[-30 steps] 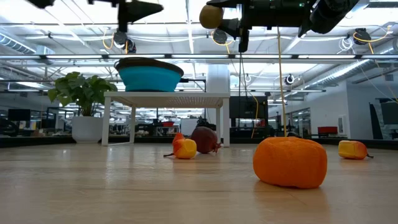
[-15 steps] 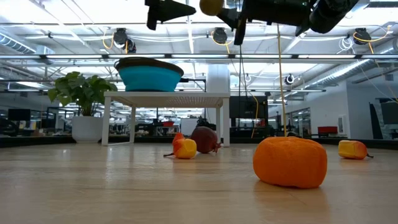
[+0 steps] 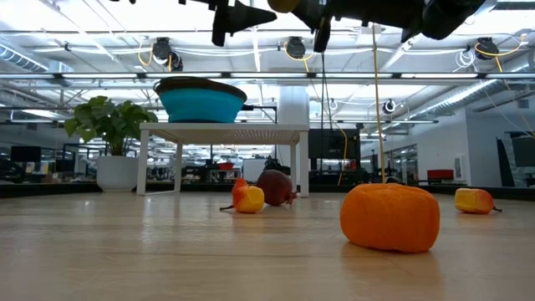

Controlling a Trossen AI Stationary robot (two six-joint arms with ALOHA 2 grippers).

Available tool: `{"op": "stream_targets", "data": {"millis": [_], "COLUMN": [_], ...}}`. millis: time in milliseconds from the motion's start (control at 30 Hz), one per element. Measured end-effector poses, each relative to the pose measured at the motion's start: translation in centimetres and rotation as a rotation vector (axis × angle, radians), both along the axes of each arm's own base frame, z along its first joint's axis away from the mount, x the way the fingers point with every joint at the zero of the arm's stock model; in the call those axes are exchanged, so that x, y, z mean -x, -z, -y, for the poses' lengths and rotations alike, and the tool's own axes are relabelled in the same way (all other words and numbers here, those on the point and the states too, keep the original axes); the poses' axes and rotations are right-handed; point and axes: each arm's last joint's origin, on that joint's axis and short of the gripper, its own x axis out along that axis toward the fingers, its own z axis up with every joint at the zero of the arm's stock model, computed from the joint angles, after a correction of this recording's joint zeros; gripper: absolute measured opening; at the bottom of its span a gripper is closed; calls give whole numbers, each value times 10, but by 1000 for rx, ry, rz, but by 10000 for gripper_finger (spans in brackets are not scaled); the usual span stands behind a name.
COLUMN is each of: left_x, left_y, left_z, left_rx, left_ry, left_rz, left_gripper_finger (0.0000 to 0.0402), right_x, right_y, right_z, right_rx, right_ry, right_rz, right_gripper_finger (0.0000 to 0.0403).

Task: Pick & Place Fruit
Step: Put the kiwi into the strainer bowl on the shelf

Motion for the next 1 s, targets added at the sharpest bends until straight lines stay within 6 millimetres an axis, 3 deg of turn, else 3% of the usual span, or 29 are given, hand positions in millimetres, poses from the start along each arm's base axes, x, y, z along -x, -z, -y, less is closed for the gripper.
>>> {"op": "stream_targets", "data": {"millis": [267, 633, 867, 1000], "left_x": [0, 0, 0, 0], "left_y": [0, 0, 0, 1], "left_z": [-2, -1, 0, 1], "left_rx": [10, 11, 10, 8], "left_ry": [35, 66, 81, 115], "left_rz": [3, 4, 4, -11], "left_gripper_finger": [294, 189, 191, 197], "right_x": [0, 0, 0, 0], "right_y": [0, 0, 0, 0], "right_z": [-1, -1, -1, -2], "right_rx": [0, -1, -1, -1], "right_ry": [-5, 3, -1, -15], "right_rz": [2, 2, 1, 1], "right_gripper_finger": [180, 181, 185, 217]}}
